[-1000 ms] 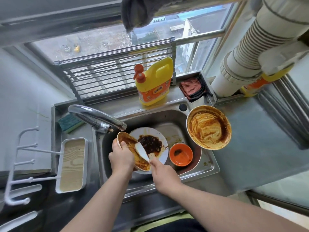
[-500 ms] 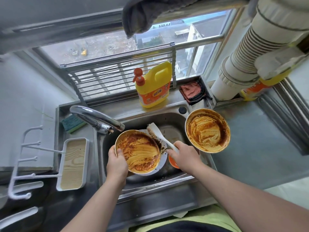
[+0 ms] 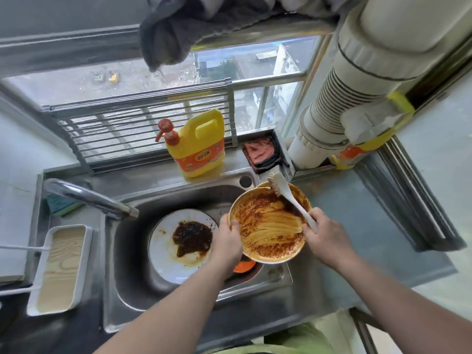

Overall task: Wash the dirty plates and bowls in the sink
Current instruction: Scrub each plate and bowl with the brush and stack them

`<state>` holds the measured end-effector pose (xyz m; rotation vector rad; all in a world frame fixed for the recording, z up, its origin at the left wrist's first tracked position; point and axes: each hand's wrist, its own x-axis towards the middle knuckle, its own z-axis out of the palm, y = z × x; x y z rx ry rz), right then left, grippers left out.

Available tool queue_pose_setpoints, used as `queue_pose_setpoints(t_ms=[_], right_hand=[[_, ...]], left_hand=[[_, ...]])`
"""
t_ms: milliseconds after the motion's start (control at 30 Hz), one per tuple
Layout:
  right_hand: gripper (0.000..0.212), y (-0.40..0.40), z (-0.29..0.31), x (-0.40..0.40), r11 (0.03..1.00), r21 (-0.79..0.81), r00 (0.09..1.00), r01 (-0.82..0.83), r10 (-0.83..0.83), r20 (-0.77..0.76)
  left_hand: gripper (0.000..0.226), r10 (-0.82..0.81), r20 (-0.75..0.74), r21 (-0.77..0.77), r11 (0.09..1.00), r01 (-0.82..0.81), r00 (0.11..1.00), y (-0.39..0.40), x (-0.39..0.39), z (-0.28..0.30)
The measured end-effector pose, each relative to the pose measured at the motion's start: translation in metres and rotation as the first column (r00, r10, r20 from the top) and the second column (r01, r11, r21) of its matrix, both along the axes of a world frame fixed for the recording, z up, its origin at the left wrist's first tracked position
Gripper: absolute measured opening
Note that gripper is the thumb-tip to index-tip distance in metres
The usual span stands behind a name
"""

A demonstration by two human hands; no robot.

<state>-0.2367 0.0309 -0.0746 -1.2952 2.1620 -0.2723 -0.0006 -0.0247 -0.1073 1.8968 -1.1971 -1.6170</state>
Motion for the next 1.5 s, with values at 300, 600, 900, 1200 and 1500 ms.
queue_pose_setpoints(t_ms=[300, 600, 900, 1200, 1500], right_hand=[[0.014, -0.007, -0.006, -0.021, 0.998, 0.046, 0.993, -0.047, 0.052, -0.107], [0.024, -0.026, 0.005, 0.154, 0.913, -0.031, 0.855, -0.407, 0.393, 0.338], [0.035, -0.065, -0.107, 0.201, 0.847, 0.318, 0.887, -0.426, 0.321, 0.333], [0.028, -0.063, -0.105, 0.222, 0.84, 0.388, 0.921, -0.38, 0.304, 0.243], [0.01, -0.041, -0.071, 0.197, 0.903, 0.256, 0.916, -0.346, 0.268, 0.297]], left_hand=[[0.046, -0.296, 0.245, -0.107, 0.938, 0.329, 0.923, -0.008, 0.006, -0.019], [0.053, 0.107, 0.555, 0.087, 0.979, -0.185, 0.825, -0.001, 0.173, -0.068], [0.047, 0.039, 0.534, 0.175, 0.972, -0.155, 0.844, -0.014, 0.208, -0.095], [0.041, 0.078, 0.568, 0.195, 0.954, -0.226, 0.82, -0.024, 0.198, -0.09], [0.024, 0.384, 0.019, 0.194, 0.904, -0.38, 0.923, -0.024, 0.209, -0.069]])
